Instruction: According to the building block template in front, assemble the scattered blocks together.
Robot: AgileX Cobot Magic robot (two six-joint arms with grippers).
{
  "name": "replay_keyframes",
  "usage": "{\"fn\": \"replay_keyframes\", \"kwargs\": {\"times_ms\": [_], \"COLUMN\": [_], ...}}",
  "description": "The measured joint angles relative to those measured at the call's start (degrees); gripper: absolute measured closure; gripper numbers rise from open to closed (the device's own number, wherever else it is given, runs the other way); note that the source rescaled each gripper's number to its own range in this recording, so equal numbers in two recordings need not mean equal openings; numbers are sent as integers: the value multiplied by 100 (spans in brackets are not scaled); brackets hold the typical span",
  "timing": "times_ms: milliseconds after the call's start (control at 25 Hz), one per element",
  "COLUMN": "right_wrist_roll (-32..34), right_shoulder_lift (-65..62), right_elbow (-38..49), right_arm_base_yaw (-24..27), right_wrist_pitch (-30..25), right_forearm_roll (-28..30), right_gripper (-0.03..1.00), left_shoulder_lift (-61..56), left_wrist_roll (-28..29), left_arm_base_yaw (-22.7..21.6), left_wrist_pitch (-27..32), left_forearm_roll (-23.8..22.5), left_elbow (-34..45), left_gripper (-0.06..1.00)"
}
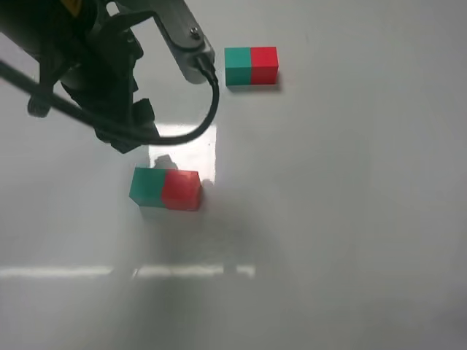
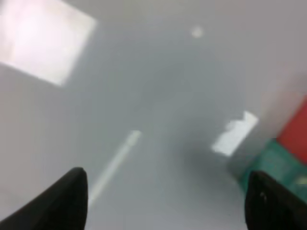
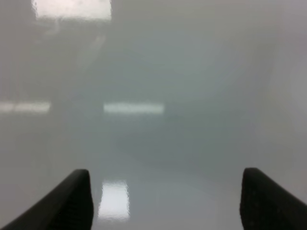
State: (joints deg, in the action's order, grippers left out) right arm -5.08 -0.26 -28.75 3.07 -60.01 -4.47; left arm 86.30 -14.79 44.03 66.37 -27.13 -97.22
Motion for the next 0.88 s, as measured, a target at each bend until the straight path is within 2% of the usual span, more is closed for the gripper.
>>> {"fn": "replay_keyframes", "kwargs": {"times_ms": [80, 240, 480, 720, 880], "right_wrist_roll": [0, 0, 0, 0, 0], "right_shoulder_lift": [0, 0, 0, 0, 0], "right_elbow": [0, 0, 0, 0, 0], "right_arm_base_yaw": [0, 0, 0, 0, 0], "right_wrist_pitch": [0, 0, 0, 0, 0], "right_forearm_roll": [0, 0, 0, 0, 0], "right_gripper": [41, 41, 41, 41, 41], "left_shoulder_lift": [-11, -124, -591, -1608, -2330], "left_wrist_roll": [577, 1113, 1611, 1929, 1949], "left_arm_base_yaw": [-402, -1193, -2415, -3340, -3767], "left_wrist_pitch": [-120, -218, -275, -295, -341], "left_forearm_roll": [-8, -8, 481, 488, 459], "left_elbow": [-3, -3, -3, 23, 620], "left_gripper": [17, 17, 18, 19, 19]}}
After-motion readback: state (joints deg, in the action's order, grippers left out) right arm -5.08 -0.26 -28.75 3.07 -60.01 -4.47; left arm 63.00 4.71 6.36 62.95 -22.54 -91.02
